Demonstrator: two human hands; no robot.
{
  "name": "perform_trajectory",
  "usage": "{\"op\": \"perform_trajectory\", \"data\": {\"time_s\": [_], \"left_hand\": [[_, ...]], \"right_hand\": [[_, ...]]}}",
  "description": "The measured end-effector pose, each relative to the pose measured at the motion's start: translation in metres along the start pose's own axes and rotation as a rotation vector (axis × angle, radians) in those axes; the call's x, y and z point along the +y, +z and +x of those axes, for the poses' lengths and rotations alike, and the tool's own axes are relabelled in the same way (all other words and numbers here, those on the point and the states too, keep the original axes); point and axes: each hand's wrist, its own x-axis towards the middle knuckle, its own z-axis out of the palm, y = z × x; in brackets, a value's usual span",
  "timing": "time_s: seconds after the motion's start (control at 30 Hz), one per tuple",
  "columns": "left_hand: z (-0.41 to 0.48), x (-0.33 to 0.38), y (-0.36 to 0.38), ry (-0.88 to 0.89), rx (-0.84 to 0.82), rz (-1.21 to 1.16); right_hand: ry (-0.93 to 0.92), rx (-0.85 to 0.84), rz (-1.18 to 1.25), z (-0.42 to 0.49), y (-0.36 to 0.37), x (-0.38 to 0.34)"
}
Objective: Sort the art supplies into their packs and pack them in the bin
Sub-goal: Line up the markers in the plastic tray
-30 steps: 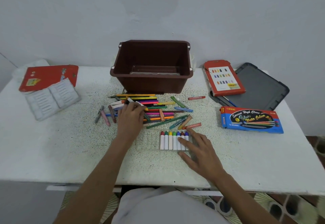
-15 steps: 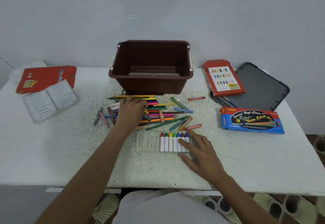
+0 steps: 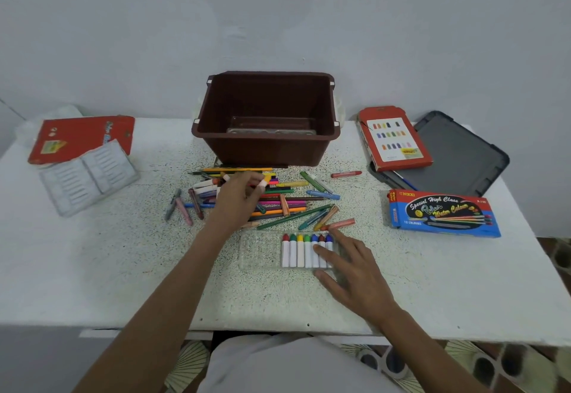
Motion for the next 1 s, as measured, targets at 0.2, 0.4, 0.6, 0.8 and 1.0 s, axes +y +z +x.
{"op": "perform_trajectory", "data": {"time_s": [0.2,0.4,0.6,0.8,1.0], "left_hand": [[-0.038,0.018,0.001,-0.237,-0.124,-0.504],[-0.059,0.012,0.011,-0.188,-0.161,-0.335],[-0.072,0.007,0.018,-0.12,-0.16,-0.189],[-0.08,0.009,0.027,-0.103,-0.116,-0.12],[-0.092,0.001,0.037,0.083,-0.14,0.11]], "right_hand": [[0.009,-0.001,0.012,0.0,-0.001,-0.001],[0.003,-0.003,0.014,0.0,-0.002,-0.001],[0.003,0.001,0.009,0.0,-0.003,-0.002],[0.011,-0.009,0.001,-0.001,-0.002,-0.003],[0.009,-0.008,0.0,-0.001,-0.001,-0.002]]}}
